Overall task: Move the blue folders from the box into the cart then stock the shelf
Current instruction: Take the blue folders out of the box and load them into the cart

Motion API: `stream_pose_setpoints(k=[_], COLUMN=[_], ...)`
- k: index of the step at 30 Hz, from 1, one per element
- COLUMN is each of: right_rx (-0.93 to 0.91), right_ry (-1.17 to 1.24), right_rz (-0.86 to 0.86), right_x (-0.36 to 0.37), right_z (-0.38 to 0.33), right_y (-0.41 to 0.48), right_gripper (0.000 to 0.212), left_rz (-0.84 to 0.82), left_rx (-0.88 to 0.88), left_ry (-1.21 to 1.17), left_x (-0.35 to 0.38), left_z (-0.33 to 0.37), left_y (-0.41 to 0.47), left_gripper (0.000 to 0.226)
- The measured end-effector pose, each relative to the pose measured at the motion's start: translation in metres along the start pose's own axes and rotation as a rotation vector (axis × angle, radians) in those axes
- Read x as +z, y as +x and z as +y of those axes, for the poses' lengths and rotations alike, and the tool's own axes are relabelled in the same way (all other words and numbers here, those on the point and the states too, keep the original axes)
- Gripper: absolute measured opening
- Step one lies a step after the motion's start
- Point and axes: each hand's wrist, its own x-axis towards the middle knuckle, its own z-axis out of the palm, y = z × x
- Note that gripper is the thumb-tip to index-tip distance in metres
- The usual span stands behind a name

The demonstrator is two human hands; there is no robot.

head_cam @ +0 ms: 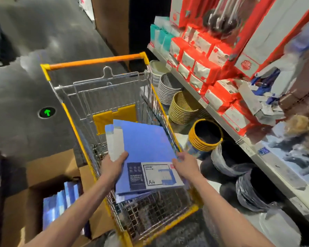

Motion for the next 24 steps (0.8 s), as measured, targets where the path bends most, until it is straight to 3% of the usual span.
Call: stream_pose_setpoints(k=[6,12,14,16,21,24], right_rx=[0.057,0.064,0.134,0.18,0.172,0.205], right_ry=[-0.156,-0.282,-0.283,-0.274,-0.211,-0.081], right_rz=[-0.035,-0.067,-0.169,-0.22,-0.149,-0.079], right_x=[0.057,0.088,0.088,0.086,0.094,0.107], right_z=[-0.02,-0.013,-0.008,-0.002,0.005,0.008], right_y=[0.061,0.083,0.09,0.097,0.103,0.106], right_gripper=[0.022,0.029,0.028,0.032,0.031,0.023], left_rz=[0.139,0.128,0.099,0.05,0.045,-0.07], left_rx=[-0.111,-0.251,-0.294,-0.327,-0.307,-0.287], left_ry=[0.125,0.087,0.126,0.14,0.225,0.322], left_x=[0.002,0.044,0.058,0.073,0.095,0.095], left_z=[-0.018,-0.058,-0.068,-0.07,-0.072,-0.078], left_y=[0.097,0.151,0.164,0.172,0.188,0.203], left_gripper=[0.049,0.07,0.081,0.068,0.062,0.073])
